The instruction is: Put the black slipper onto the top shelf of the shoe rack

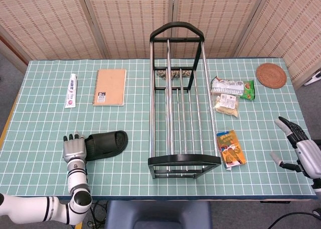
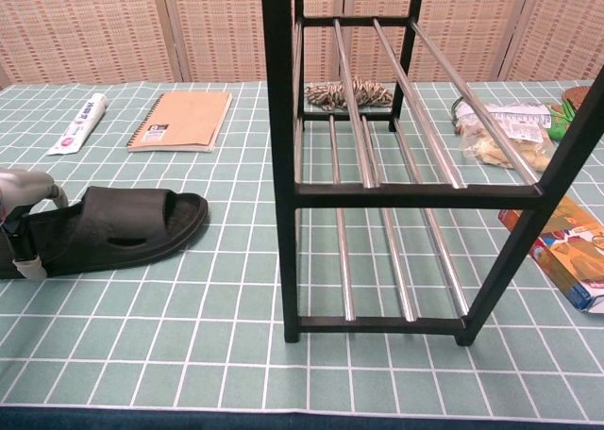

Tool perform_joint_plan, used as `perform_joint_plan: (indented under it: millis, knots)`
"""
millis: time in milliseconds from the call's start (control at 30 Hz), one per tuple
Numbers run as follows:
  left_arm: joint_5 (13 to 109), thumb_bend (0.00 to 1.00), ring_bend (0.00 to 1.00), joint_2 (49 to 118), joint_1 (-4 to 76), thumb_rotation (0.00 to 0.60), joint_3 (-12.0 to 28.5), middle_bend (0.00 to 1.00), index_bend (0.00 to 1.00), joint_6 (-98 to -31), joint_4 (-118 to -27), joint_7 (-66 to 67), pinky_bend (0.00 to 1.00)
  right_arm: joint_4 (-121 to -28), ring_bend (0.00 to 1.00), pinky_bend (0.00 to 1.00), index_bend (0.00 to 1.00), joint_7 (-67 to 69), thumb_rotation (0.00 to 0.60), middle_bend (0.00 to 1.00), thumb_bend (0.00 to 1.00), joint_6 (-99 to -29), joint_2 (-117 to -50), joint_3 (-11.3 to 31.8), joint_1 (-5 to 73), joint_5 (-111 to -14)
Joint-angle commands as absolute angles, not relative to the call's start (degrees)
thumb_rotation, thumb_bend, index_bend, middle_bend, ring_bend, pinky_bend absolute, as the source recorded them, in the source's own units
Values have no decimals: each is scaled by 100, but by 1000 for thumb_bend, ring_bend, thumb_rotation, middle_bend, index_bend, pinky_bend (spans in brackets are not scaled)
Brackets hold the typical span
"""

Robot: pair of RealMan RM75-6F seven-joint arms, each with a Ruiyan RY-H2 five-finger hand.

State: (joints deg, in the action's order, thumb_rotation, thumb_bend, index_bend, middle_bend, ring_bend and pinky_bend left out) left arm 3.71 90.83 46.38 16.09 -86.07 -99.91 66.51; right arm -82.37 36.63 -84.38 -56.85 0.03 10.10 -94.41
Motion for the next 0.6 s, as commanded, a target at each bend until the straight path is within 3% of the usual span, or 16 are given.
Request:
perform_joint_plan:
  millis: [33, 600]
  knots:
    - [394, 154, 2, 9080, 4617, 600, 1597, 92, 185, -8576, -9958, 6630, 0, -8245, 0, 0, 0, 3660, 600, 0, 336, -8434, -5684, -2, 1013, -9449]
    - [671, 154, 87, 9018, 4475, 600, 1537, 160, 282, -8590, -10004, 6424, 7, -8306, 0, 0, 0, 3518, 600, 0, 339, -8437, -5687, -29, 1014, -9486]
